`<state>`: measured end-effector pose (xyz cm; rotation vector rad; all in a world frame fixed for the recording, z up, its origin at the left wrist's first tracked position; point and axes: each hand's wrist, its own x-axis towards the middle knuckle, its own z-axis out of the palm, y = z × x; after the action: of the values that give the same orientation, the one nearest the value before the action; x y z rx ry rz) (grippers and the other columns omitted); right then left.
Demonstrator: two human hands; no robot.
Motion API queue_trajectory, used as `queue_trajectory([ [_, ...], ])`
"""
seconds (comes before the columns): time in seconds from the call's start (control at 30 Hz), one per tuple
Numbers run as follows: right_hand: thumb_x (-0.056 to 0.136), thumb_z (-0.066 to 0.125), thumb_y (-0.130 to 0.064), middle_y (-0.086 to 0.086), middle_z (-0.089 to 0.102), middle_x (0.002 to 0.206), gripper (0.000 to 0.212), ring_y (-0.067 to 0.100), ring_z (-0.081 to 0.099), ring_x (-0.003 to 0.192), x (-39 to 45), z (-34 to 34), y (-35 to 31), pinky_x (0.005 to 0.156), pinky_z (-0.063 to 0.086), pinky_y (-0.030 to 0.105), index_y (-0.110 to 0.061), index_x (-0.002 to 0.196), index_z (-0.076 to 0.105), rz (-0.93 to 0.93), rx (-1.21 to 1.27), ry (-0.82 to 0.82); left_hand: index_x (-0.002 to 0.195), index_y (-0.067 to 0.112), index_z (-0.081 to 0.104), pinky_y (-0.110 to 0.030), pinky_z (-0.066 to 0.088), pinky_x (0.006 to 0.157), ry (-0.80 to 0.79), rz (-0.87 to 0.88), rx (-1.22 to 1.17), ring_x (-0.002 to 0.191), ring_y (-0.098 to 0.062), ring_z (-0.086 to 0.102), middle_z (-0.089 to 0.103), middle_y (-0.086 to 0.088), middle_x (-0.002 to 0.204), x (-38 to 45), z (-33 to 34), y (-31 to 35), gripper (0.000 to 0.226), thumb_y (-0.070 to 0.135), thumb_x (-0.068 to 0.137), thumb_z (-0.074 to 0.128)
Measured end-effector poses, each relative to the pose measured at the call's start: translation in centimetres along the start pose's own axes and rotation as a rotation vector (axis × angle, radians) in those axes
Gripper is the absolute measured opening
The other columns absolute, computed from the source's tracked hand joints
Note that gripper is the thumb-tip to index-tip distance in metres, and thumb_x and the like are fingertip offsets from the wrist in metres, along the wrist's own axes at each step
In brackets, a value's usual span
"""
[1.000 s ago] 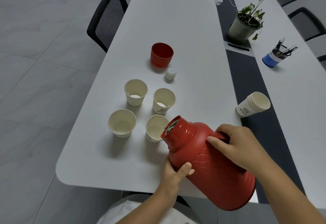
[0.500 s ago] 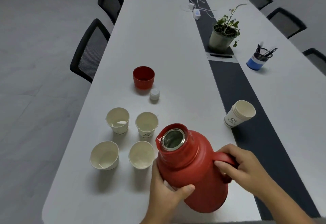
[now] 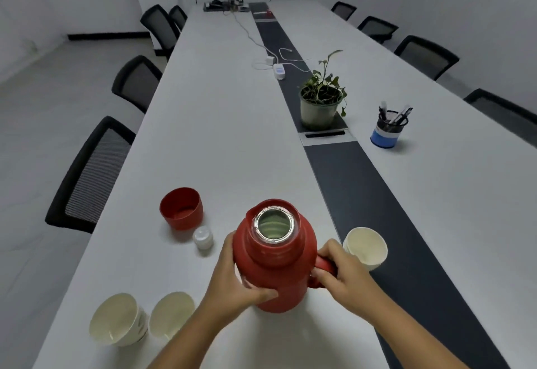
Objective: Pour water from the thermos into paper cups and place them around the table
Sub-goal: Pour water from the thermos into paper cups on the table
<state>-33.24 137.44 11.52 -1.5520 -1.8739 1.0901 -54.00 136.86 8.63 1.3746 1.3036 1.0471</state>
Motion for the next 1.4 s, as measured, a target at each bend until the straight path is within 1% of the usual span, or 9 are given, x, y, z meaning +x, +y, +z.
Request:
queue_trajectory([
  [0.1,0.084,0.054,-0.01,0.003,0.056,0.072,0.031,0.03,0.063,0.078,4.0,-1.2,0.9,0.074,0.052,0.046,-0.028,0.07,0.032,0.015,-0.016,0.009,0.111,0.038,0.043,-0.008,0.044,0.078,-0.017,-0.025,0.017,0.102,0.001,0.055,0.058,0.011,0.109,4.5,0.2,-0.2,0.086,0.026,0.033,0.078],
  [0.4,0.082,0.052,-0.007,-0.008,0.044,0.064,0.035,0.023,0.05,0.066,14.4,-4.3,3.5,0.069,0.05,0.038,-0.027,0.065,0.028,0.024,-0.122,-0.05,0.108,0.042,0.044,-0.009,0.043,0.077,0.063,-0.009,0.013,0.099,0.006,0.056,0.057,0.012,0.11,13.4,1.9,-1.9,0.085,0.027,0.031,0.078],
  [0.6,0.083,0.055,-0.012,0.008,0.055,0.079,0.023,0.034,0.059,0.081,17.6,-5.5,4.4,0.074,0.05,0.048,-0.02,0.074,0.035,-0.005,-0.102,-0.075,0.109,0.036,0.044,-0.005,0.045,0.073,0.078,-0.014,-0.003,0.094,0.009,0.056,0.057,0.016,0.108,16.5,2.3,-2.2,0.086,0.031,0.031,0.078],
  [0.83,0.084,0.057,-0.022,-0.001,0.058,0.099,0.022,0.022,0.056,0.096,17.8,-7.3,4.2,0.081,0.047,0.032,-0.019,0.103,0.046,0.011,-0.178,-0.133,0.111,0.048,0.039,-0.006,0.043,0.081,0.135,-0.048,0.052,0.101,0.012,0.052,0.053,0.027,0.11,16.0,3.3,-1.6,0.082,0.038,0.039,0.077],
  [0.9,0.084,0.058,-0.024,0.001,0.056,0.119,0.043,0.018,0.052,0.11,16.3,-8.2,4.9,0.091,0.041,0.028,-0.018,0.123,0.04,0.027,-0.197,-0.09,0.107,0.049,0.037,-0.008,0.036,0.091,0.252,-0.071,0.081,0.105,0.011,0.048,0.046,0.031,0.114,14.4,4.5,-2.0,0.076,0.029,0.051,0.083],
  [1.0,0.085,0.057,-0.021,-0.004,0.054,0.12,0.039,0.006,0.05,0.106,12.0,-9.7,6.5,0.086,0.035,0.013,-0.016,0.122,0.047,-0.005,-0.205,0.072,0.121,0.039,0.032,-0.002,0.032,0.095,0.354,-0.008,0.113,0.113,0.017,0.038,0.036,0.029,0.123,10.5,7.7,-3.4,0.078,0.006,0.067,0.078],
  [1.17,0.082,0.061,-0.019,-0.031,0.04,0.106,0.029,-0.016,0.039,0.098,2.9,-10.9,9.9,0.069,0.036,-0.002,-0.028,0.109,0.058,-0.016,-0.251,0.203,0.117,0.042,0.03,-0.002,0.031,0.096,-0.065,-0.022,0.199,0.117,0.004,0.041,0.031,0.026,0.126,5.7,13.0,-4.5,0.071,0.018,0.069,0.076],
  [1.27,0.086,0.055,-0.028,-0.038,0.018,0.123,0.04,-0.018,0.02,0.116,-0.2,-9.9,11.7,0.083,0.025,-0.006,-0.049,0.116,0.038,0.006,-0.32,0.029,0.115,0.052,0.017,0.002,0.023,0.097,-0.332,-0.018,0.209,0.12,0.018,0.027,0.02,0.037,0.126,5.3,15.7,-4.3,0.078,0.038,0.063,0.073],
  [1.4,0.089,0.05,-0.03,-0.029,0.023,0.131,0.042,-0.013,0.025,0.12,-1.5,-8.1,13.0,0.096,0.018,-0.001,-0.037,0.129,0.039,0.027,-0.359,0.035,0.112,0.057,0.023,0.009,0.023,0.085,-0.35,-0.011,0.161,0.108,0.032,0.026,0.029,0.042,0.118,6.7,17.5,-3.5,0.076,0.033,0.058,0.072],
])
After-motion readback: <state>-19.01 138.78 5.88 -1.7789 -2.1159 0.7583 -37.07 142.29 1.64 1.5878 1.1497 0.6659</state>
